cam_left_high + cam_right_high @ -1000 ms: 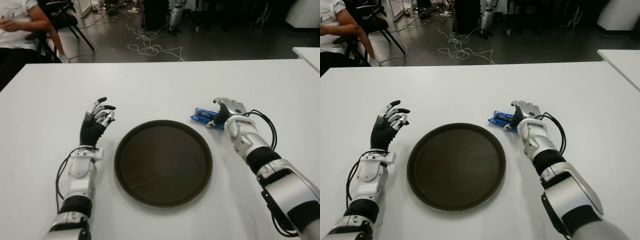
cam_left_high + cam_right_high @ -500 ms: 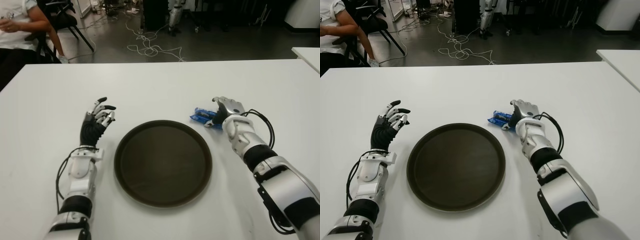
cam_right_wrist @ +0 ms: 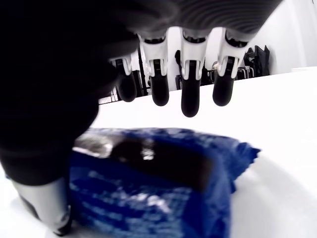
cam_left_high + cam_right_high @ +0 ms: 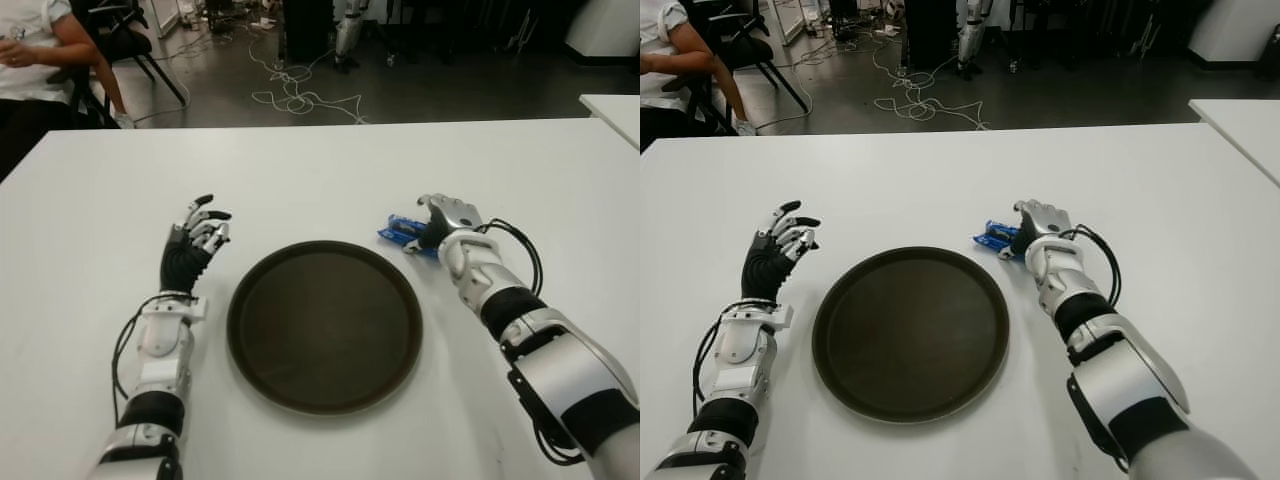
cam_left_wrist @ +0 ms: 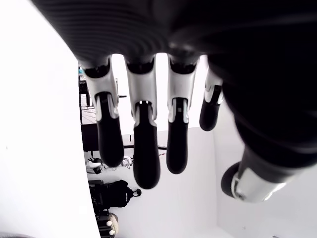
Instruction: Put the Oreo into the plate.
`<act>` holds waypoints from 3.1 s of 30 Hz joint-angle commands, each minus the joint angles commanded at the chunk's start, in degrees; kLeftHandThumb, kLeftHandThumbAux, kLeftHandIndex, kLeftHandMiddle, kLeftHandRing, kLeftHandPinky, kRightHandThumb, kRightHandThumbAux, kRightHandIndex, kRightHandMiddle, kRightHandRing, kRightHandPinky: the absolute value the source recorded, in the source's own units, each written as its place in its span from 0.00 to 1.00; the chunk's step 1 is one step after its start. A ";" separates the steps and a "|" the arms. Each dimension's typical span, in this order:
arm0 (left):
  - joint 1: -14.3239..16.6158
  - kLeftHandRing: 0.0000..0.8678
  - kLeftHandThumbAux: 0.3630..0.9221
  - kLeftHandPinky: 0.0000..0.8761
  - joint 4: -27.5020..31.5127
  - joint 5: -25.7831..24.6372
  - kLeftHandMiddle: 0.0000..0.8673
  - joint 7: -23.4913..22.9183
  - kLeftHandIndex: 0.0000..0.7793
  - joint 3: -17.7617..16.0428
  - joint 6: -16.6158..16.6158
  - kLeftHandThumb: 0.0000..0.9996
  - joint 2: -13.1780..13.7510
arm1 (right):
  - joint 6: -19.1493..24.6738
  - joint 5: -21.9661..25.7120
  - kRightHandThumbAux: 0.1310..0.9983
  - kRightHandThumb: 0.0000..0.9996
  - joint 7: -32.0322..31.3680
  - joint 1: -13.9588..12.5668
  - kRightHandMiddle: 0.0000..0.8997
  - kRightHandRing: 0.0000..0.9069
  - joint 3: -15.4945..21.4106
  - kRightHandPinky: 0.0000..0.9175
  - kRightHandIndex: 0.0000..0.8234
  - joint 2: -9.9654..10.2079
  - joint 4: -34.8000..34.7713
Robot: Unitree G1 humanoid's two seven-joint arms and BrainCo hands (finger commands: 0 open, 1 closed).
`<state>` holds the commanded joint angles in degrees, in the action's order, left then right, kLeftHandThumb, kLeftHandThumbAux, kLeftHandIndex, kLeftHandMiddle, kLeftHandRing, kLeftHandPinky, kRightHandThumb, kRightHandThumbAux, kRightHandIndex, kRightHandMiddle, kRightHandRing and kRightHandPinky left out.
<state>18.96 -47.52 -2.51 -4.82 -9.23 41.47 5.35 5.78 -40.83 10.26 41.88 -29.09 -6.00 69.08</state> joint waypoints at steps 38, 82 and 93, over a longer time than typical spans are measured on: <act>-0.99 0.60 0.50 0.52 1.80 1.82 0.45 3.13 0.23 1.52 1.45 1.00 -0.47 | -2.49 -0.36 0.61 0.00 -3.96 0.40 0.35 0.37 -2.72 0.37 0.39 -3.36 -0.41; -3.22 0.61 0.50 0.56 5.08 -0.89 0.45 0.14 0.22 0.86 0.24 1.00 0.16 | -7.63 4.07 0.54 0.07 1.72 -1.23 0.32 0.35 1.36 0.36 0.33 -6.71 -2.42; -3.34 0.61 0.50 0.53 5.53 -1.72 0.45 -0.40 0.24 0.74 -0.70 1.00 0.11 | -13.35 2.75 0.36 0.40 7.19 -1.48 0.17 0.26 0.23 0.35 0.07 -8.50 -2.94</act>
<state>15.63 -41.99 -4.23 -5.22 -8.49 40.76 5.46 -7.57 -38.08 17.45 40.40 -28.86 -14.50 66.13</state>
